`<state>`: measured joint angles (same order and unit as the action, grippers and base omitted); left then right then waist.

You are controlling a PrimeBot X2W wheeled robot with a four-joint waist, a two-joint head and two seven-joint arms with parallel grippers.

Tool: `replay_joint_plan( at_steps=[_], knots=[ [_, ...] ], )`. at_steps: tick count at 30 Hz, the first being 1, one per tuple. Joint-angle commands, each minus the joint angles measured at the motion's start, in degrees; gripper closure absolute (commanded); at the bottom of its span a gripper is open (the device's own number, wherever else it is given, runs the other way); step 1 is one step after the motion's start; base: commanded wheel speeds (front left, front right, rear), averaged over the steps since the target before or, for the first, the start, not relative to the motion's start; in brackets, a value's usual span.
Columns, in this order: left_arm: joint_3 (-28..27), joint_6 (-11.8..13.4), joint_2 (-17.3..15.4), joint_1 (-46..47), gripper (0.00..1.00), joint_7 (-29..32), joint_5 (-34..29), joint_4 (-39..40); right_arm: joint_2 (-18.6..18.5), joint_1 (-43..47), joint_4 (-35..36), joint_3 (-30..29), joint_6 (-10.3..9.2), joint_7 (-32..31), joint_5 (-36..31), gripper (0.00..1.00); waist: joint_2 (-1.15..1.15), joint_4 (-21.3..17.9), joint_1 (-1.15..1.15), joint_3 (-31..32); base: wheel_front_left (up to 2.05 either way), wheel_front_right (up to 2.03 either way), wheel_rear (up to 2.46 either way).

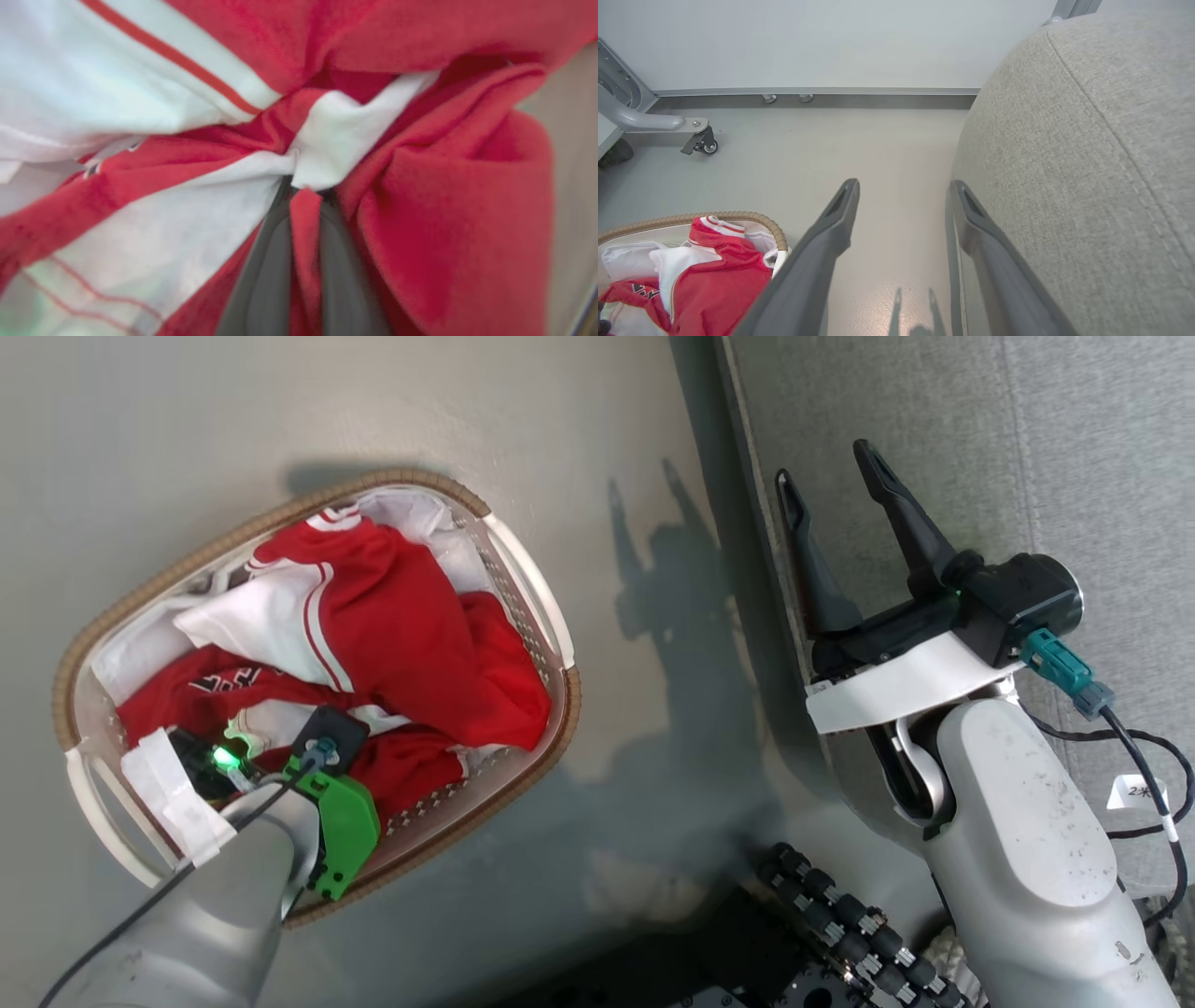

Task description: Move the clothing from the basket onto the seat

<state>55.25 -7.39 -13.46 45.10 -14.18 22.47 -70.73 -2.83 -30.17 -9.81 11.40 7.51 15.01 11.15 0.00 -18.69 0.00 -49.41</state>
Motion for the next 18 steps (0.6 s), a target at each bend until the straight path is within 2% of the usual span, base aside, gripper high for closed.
replay_joint_plan(
  at_steps=[1, 8, 18],
  knots=[
    [0.0, -0.1, 0.1, -1.4, 1.00, -0.5, 1.0, 0.0, -0.2, 0.0, -0.4, -0.2, -0.05, 0.3, -0.5, 0.00, 0.00, 0.3, 0.00, 3.1, 0.00, 0.00, 0.00],
    [-1.2, -0.1, 2.0, -5.9, 1.00, -1.1, 4.3, 1.4, -0.2, 3.0, -2.6, -1.0, -0.05, 0.3, -1.8, 0.00, 0.00, 2.0, 0.00, 11.4, 0.00, 0.00, 0.00],
    [-6.5, 1.3, 4.1, -15.3, 1.00, -1.0, 6.2, 9.5, -0.2, 9.0, -6.0, -2.1, -0.05, 0.3, -4.0, 0.00, 0.00, 6.1, 0.00, 23.7, 0.00, 0.00, 0.00]
  ],
)
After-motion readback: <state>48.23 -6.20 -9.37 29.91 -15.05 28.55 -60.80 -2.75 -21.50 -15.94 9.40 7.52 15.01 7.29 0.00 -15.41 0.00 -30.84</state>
